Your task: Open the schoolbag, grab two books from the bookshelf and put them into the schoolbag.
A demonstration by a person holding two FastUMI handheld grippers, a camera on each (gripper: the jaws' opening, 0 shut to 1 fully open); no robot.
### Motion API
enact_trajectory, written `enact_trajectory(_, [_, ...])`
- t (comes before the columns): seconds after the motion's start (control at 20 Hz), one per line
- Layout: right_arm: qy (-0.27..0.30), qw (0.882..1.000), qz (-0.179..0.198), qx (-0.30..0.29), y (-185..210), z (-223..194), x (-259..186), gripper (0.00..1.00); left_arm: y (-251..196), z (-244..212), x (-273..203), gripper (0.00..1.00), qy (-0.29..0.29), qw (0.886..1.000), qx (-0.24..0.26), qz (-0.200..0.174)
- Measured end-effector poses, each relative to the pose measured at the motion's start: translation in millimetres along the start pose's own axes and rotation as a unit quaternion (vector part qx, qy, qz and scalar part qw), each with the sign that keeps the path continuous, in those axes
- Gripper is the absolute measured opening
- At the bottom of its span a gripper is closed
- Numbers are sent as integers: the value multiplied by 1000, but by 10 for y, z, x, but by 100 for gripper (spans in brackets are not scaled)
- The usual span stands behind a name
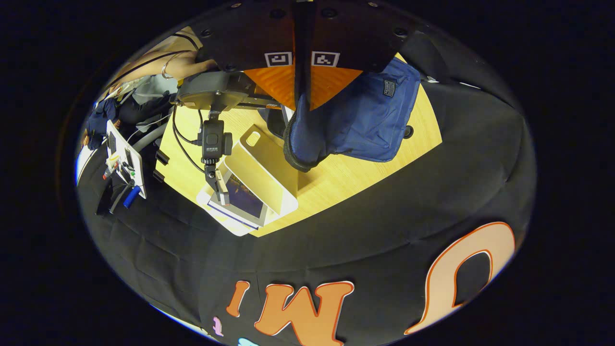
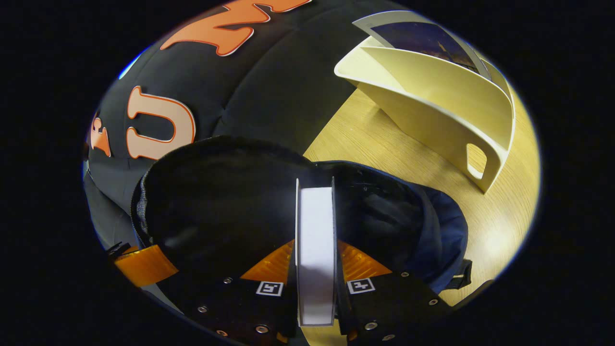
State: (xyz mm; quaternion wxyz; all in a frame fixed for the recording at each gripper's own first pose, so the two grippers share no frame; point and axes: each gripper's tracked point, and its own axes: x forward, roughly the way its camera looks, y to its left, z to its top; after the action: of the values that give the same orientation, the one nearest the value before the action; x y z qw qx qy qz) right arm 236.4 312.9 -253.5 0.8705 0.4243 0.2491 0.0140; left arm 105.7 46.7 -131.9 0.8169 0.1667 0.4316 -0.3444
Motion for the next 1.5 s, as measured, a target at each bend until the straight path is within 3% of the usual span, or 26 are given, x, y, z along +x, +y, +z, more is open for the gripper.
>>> enact_trajectory(0.05, [8, 1000, -27, -12, -107, -74, -53, 24, 19, -36, -1, 1, 4, 1000, -3, 0])
enact_trajectory(0.1, [8, 999, -43, -20, -175, -47, -70, 59, 37, -51, -8, 1, 5, 1000, -5, 1])
enact_trajectory(0.15, [14, 998, -52, -30, -188, -52, -82, 75, 51, -53, -17, 1, 4, 1000, -6, 1])
enact_trajectory(0.2, [22, 997, -63, -38, -213, -81, -104, 51, 73, -62, -22, 1, 4, 1000, -7, 1])
enact_trajectory(0.25, [31, 995, -77, -49, -254, -97, -137, 86, 77, -68, -21, 1, 3, 1000, -8, 3])
enact_trajectory(0.3, [38, 994, -84, -60, -286, -106, -182, 94, 75, -63, -26, 1, 3, 1000, -8, 3])
enact_trajectory(0.35, [45, 992, -92, -68, -316, -112, -215, 97, 96, -70, -28, 1, 2, 1000, -9, 4])
enact_trajectory(0.75, [15, 990, -115, -75, -557, 251, -484, 97, 86, -139, -33, 1, 5, 1000, -5, 4])
enact_trajectory(1.15, [-12, 983, -157, -92, -1058, 507, -1046, 97, -1, -183, 23, 1, 5, 1000, -3, -1])
enact_trajectory(1.5, [-25, 955, -236, -175, -1569, 1083, -1792, 97, -80, -219, 140, 1, 11, 1000, -13, -12])
